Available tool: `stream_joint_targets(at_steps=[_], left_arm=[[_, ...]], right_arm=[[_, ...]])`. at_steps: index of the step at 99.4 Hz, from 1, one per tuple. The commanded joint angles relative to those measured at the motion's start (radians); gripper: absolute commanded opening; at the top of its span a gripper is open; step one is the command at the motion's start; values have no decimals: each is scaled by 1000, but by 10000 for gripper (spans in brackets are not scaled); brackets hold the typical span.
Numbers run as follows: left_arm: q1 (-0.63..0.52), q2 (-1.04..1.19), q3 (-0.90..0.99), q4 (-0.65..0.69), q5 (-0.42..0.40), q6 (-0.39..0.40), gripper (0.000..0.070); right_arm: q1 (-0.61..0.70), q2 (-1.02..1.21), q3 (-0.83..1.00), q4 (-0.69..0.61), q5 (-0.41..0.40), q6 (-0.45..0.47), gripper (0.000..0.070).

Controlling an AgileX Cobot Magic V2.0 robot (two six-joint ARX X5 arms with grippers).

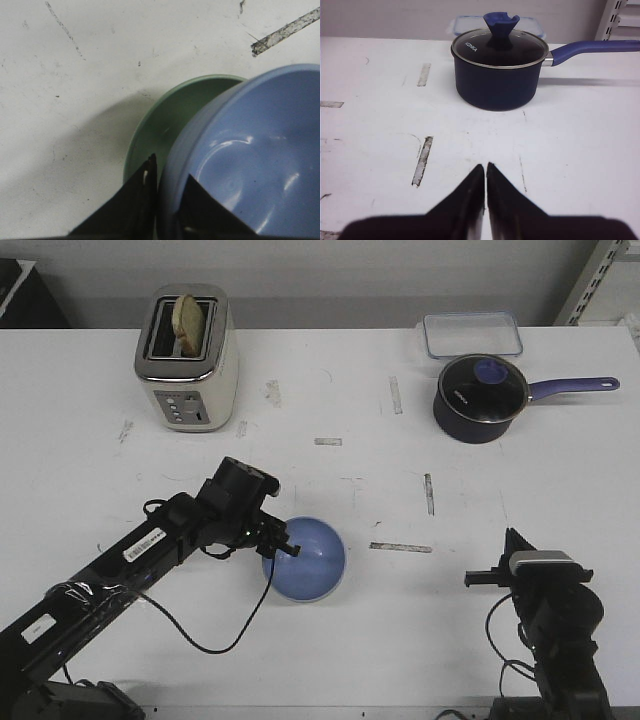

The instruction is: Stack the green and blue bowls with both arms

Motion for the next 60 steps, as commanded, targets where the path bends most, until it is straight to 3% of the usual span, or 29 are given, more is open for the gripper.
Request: stream_joint_targets(at_steps=[1,17,26,42,60], left_arm=[[-10,13,13,3,11,-5,158],[-9,11,18,2,13,-5,532],[-9,-4,29,1,13,-5,649],[-7,-71,61,5,-18,30,659],[26,-190,72,35,-247,137,650]], right_arm=[[2,6,2,6,-1,-4,0],[2,6,2,6,-1,-4,0],[2,6,2,6,-1,-4,0],[2,6,2,6,-1,-4,0],[2,6,2,6,-1,-4,0]])
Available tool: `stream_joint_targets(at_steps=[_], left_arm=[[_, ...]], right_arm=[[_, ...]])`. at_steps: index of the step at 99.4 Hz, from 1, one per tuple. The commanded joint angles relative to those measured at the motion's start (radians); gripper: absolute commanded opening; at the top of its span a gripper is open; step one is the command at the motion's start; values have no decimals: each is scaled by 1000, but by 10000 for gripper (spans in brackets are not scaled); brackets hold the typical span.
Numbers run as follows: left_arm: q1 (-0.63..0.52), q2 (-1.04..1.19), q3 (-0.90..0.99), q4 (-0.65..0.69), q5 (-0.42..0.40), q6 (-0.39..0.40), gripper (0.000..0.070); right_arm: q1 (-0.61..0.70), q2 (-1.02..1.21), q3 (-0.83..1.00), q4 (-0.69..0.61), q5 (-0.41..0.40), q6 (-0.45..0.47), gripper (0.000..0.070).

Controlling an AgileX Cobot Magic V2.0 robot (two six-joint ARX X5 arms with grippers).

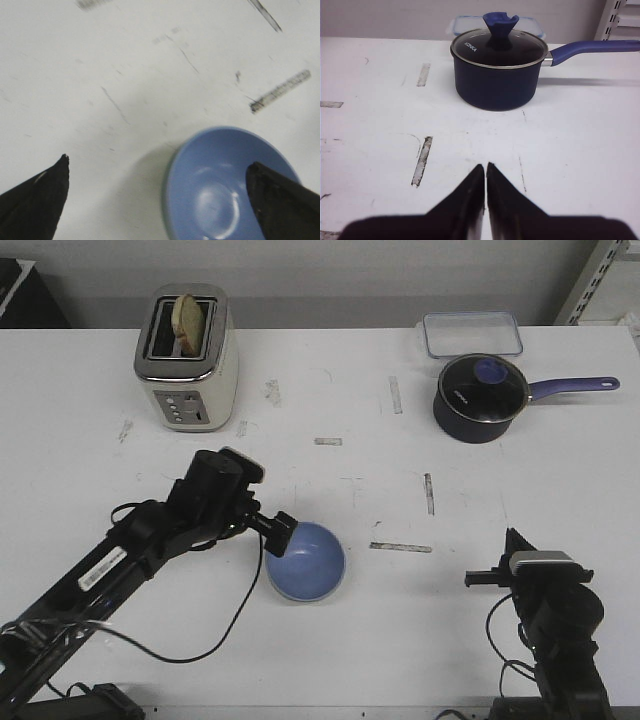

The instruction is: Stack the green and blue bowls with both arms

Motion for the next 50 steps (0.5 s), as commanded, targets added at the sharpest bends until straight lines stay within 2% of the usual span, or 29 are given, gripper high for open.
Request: stream_joint_targets(at_steps=[1,9,30,50], left_arm=[[16,-30,20,8,-99,79,650],[61,-82,19,12,-160,119,615],[276,-251,-60,60,-165,148,265],[472,-490,-290,177,-166,134,152]], right_arm=[[2,6,2,6,-1,-4,0],[2,6,2,6,-1,-4,0],[2,6,2,6,-1,-4,0],[2,6,2,7,-1,-4,0]])
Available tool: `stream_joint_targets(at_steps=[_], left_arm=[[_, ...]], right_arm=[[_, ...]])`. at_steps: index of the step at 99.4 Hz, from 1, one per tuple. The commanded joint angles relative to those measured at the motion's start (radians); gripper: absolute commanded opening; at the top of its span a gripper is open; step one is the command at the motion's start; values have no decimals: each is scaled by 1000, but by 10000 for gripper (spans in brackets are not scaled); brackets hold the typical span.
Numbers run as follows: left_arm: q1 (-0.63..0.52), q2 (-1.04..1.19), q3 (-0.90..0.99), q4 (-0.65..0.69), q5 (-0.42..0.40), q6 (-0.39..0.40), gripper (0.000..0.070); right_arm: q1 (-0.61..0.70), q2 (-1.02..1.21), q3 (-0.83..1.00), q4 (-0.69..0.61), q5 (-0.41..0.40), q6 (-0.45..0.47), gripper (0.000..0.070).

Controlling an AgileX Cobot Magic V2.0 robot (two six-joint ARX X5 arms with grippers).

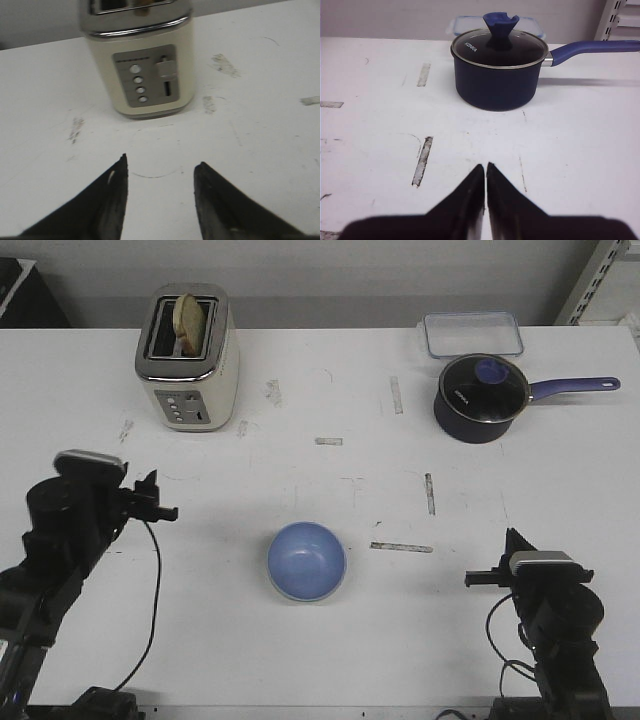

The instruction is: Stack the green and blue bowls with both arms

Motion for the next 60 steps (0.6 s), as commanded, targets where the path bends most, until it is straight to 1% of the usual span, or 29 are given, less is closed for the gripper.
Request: stream_joint_targets(at_steps=[1,14,23,38,60], left_arm=[[47,-71,-71,29,2,-5,145],[120,-235,-224,64,2,-22,1],[138,-333,-311,85,1,-27,0],[143,-452,-393,97,-5,-72,0],[143,-499,-448,140,-7,-74,0]], right_arm=[[2,6,2,8,-1,-4,0],[2,6,2,15,-1,-4,0],[2,6,2,22,-1,-4,0],[2,6,2,22,-1,-4,0],[2,6,2,22,0,-4,0]])
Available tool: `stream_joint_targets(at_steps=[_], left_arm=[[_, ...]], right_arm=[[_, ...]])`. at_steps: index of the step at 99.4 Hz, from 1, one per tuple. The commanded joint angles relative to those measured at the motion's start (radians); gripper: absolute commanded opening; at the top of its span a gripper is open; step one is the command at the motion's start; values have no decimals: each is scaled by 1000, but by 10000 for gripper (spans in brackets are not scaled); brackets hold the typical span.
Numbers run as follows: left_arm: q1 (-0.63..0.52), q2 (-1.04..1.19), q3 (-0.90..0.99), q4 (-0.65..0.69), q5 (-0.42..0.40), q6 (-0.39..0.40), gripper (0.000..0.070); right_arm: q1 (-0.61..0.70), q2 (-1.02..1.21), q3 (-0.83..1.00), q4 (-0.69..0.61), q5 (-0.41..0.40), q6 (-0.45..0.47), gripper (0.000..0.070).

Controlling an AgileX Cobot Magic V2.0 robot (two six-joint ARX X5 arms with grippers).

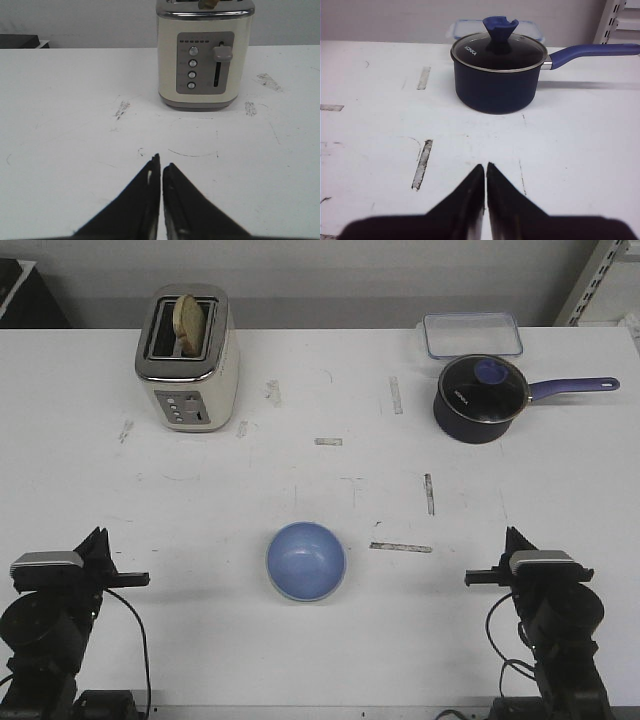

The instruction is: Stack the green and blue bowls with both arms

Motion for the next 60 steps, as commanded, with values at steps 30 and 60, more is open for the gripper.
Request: stream_joint_targets(at_steps=[30,60], left_arm=[[2,-18,2,35,-3,-6,1],[2,-58,2,35,-3,-6,1]], right_arm=[[2,5,2,11,0,-4,0],[2,5,2,12,0,-4,0]])
